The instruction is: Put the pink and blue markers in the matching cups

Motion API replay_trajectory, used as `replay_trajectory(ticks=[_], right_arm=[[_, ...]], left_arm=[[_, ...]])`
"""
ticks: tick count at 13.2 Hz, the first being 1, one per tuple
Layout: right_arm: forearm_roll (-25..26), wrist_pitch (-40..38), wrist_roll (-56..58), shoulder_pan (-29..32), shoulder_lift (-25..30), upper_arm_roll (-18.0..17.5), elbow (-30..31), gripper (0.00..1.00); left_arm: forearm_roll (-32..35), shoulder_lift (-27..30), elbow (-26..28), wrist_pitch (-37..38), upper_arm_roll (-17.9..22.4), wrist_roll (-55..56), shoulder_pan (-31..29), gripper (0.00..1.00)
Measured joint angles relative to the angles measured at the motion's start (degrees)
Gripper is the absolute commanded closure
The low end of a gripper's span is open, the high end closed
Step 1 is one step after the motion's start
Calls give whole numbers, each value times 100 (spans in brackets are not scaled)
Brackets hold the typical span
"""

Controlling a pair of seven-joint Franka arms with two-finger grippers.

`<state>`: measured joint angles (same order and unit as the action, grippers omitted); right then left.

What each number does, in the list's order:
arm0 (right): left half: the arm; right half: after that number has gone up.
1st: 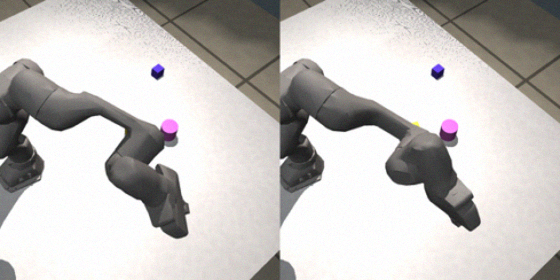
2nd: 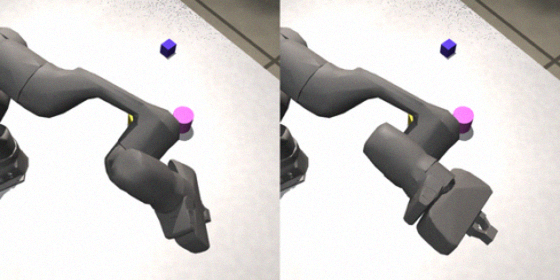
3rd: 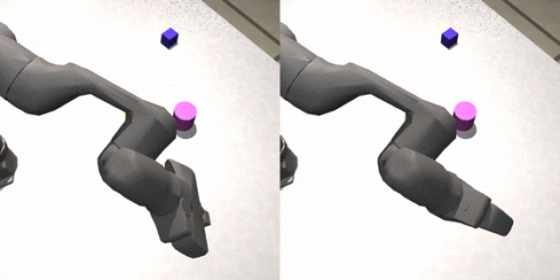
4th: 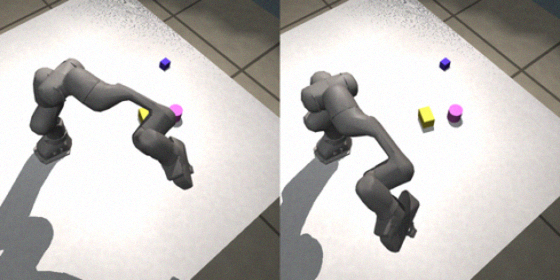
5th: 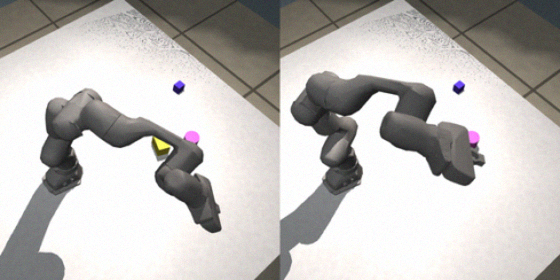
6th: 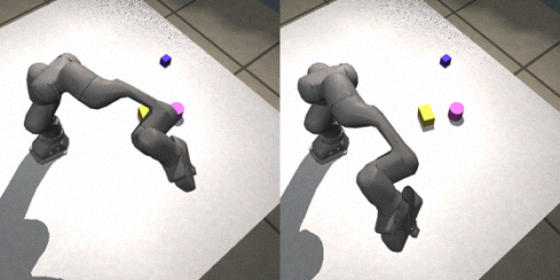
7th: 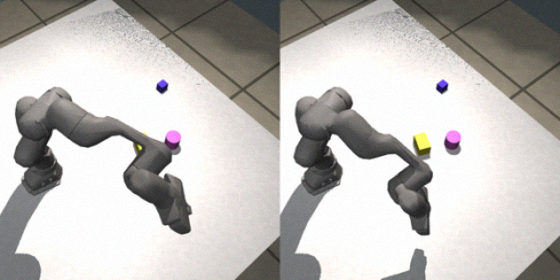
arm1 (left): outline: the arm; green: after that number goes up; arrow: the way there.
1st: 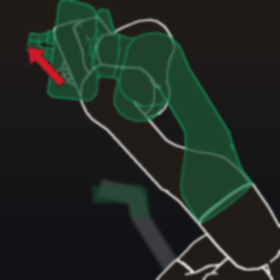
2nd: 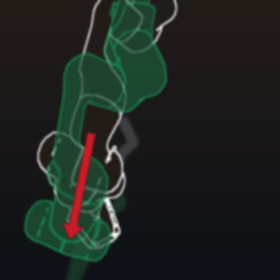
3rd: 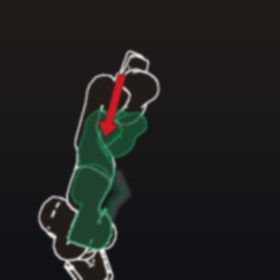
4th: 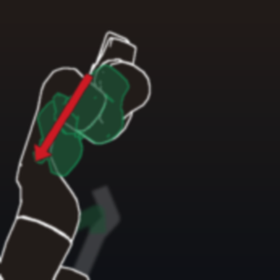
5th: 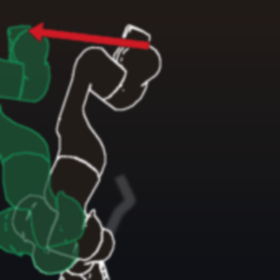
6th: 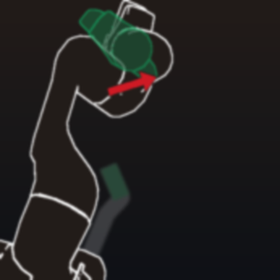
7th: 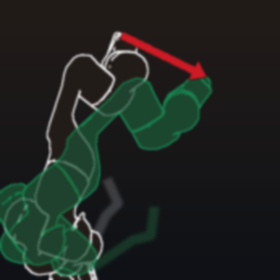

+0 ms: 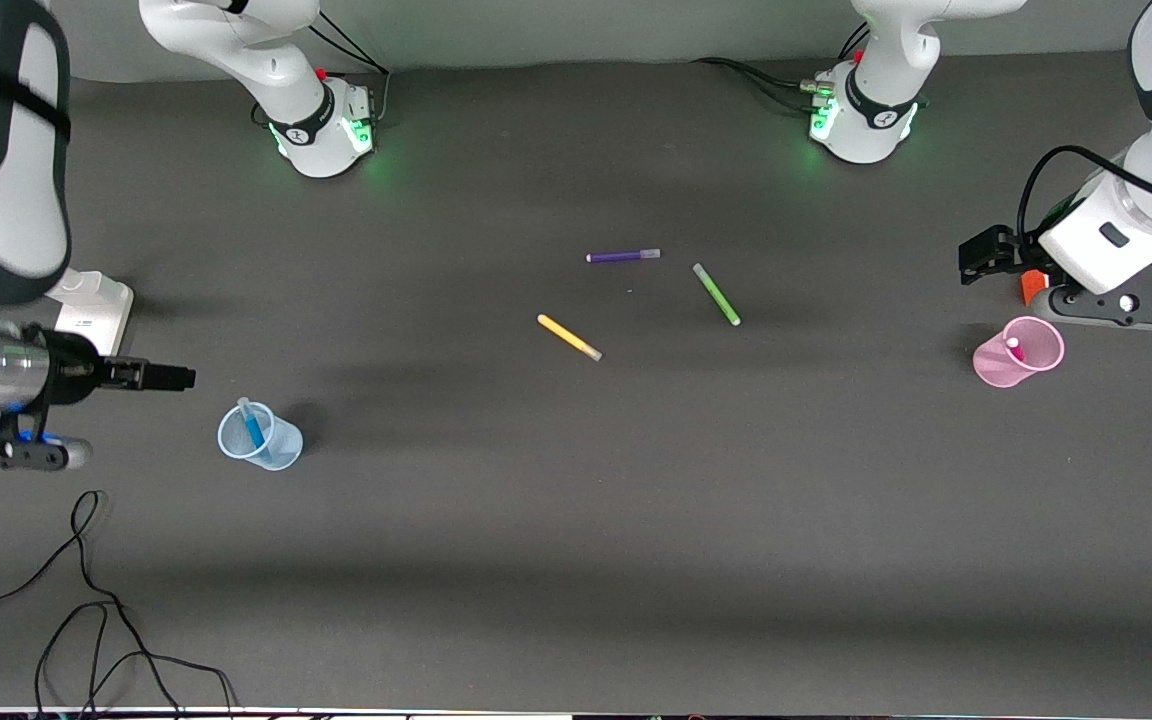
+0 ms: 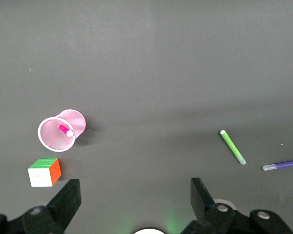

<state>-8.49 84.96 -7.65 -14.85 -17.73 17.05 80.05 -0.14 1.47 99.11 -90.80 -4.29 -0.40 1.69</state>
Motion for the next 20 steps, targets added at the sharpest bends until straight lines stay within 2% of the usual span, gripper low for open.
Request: replay_trajectory(ticks=[3, 6, 7, 10, 11, 20], right_arm=[[117, 706, -111, -170, 795, -1, 845, 0], [213, 999, -111, -84, 1256, -22, 1268, 0], [269, 1034, -109, 83, 1343, -133, 1288, 0], [359, 1053, -12, 942, 1520, -873, 1237, 0], [365, 1053, 23, 1096, 1546, -1001, 1190, 0], [638, 713, 362, 1254, 1563, -1164, 1072, 0]], left_arm=[[1, 0, 0, 0, 1, 0, 0, 1], [2, 0, 0, 0, 1, 0, 0, 0], [2, 0, 0, 0, 0, 0, 0, 1], [2, -1, 0, 0, 1, 0, 0, 1], [3, -1, 0, 0, 1, 0, 0, 0], [3, -10, 0, 3, 0, 0, 0, 0]])
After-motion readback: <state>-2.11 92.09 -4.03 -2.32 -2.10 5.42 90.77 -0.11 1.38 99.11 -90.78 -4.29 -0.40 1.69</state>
